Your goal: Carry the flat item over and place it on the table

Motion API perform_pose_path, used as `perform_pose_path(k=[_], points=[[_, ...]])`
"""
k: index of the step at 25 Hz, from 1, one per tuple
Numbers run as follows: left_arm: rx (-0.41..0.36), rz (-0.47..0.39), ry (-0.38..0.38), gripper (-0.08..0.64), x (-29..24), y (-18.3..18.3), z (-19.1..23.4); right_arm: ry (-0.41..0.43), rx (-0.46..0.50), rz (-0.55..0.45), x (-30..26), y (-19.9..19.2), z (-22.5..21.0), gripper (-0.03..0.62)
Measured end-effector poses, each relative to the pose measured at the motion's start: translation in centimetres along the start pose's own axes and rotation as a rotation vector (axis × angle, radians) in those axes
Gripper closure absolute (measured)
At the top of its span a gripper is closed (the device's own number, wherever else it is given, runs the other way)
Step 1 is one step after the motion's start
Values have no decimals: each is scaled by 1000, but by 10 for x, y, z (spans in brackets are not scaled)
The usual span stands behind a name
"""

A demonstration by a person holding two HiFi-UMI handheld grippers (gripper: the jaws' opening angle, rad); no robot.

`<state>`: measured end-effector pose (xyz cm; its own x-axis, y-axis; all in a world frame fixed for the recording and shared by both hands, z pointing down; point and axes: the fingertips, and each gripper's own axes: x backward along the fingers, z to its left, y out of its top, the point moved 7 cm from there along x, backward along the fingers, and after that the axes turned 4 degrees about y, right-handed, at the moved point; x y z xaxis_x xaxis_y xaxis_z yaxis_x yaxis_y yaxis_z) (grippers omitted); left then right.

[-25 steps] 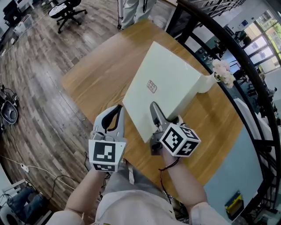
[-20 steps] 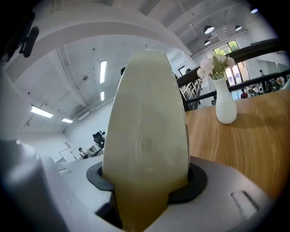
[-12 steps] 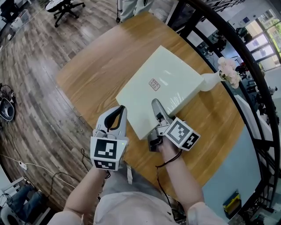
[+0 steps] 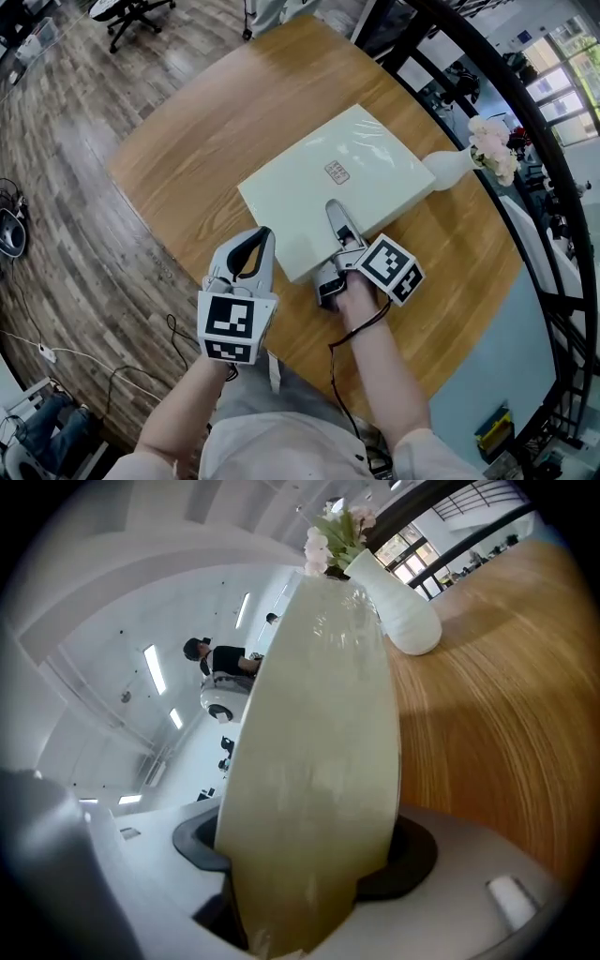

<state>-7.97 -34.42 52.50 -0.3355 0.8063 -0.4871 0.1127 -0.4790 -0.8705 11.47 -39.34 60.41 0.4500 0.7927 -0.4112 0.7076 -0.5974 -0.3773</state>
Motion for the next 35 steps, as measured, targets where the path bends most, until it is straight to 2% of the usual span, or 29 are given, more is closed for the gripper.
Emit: perform_pose_path(k=[5,8,15,19,25,28,33,35], points=[[3,23,-12,557,-10,-8,3,-43,-131,-18,-18,7,-21,230],[2,32,-17,557,-11,-11,-1,-74,-147,-8,-21,9,-29,222],[3,39,-14,557,-16,-17,-5,-175,-28,46,-42,6,-35,144],[39,69,-11,557,-19,-29,-4,-233,-1,77,-50,1,-46,107],[49,74,-9,557,-16,-24,-3,-292,97,124,-62,7,-51,58],[47,77,-5,557,-16,-25,-1,-321,154,134,-61,7,-55,49],[45,78,8,557,-15,-24,4,-325,168,127,-53,9,-53,51],[42,73,14,557,-13,-21,5,-318,179,121,-46,12,-49,71]])
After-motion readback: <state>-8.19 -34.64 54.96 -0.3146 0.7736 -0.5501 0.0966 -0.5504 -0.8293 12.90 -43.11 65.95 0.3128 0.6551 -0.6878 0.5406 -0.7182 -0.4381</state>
